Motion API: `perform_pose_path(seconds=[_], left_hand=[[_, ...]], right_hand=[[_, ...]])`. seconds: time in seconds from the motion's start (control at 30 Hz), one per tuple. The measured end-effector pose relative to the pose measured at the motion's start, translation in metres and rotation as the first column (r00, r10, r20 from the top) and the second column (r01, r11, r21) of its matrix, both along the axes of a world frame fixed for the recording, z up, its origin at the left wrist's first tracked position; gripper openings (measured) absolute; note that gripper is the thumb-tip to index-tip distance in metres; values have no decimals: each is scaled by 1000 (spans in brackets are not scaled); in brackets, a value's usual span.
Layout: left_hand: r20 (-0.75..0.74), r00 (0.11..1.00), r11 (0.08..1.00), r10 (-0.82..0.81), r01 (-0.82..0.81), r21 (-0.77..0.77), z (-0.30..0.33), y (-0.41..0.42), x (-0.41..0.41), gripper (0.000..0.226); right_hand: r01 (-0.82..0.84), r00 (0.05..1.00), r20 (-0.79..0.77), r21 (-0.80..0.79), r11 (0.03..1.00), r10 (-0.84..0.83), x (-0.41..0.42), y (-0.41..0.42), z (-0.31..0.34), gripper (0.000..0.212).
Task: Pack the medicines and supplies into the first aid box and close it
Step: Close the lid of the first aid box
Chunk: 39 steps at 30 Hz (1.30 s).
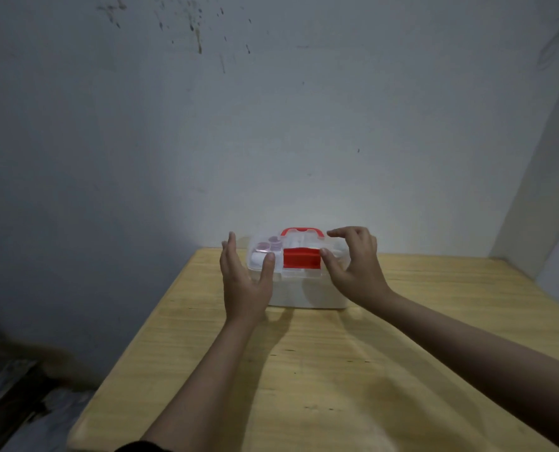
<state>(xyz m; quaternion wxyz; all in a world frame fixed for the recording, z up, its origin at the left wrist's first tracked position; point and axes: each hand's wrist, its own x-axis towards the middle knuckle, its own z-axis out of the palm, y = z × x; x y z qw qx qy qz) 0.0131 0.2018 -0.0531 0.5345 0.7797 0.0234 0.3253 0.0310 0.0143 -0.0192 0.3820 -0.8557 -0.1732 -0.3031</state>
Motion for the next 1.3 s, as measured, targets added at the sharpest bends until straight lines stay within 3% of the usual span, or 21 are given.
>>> perform_pose_path(seconds=[0.3,0.43,0.53,0.73,0.9,1.3], left_hand=[[-45,997,990,-69,74,119,4,3,8,37],[-22,996,993,-84,86,87,5,4,5,28],[-17,995,993,-98,99,62,8,7,5,27],[3,994,994,-107,106,33,7,7,4,28],[-1,995,994,-101,101,41,7,5,3,30],[8,994,994,-109,109,-10,2,2,20,30]], right_hand=[[12,1000,-25,-10,1000,-12,7,5,14,24],[13,974,-227,154,988,23,15,13,19,24],[-4,956,-289,169,986,53,15,12,19,24],[-126,934,-342,-32,992,107,10,1,16,45],[-68,976,-218,-212,975,21,5,4,7,60],[45,998,-36,-300,953,-59,21,8,-11,53]])
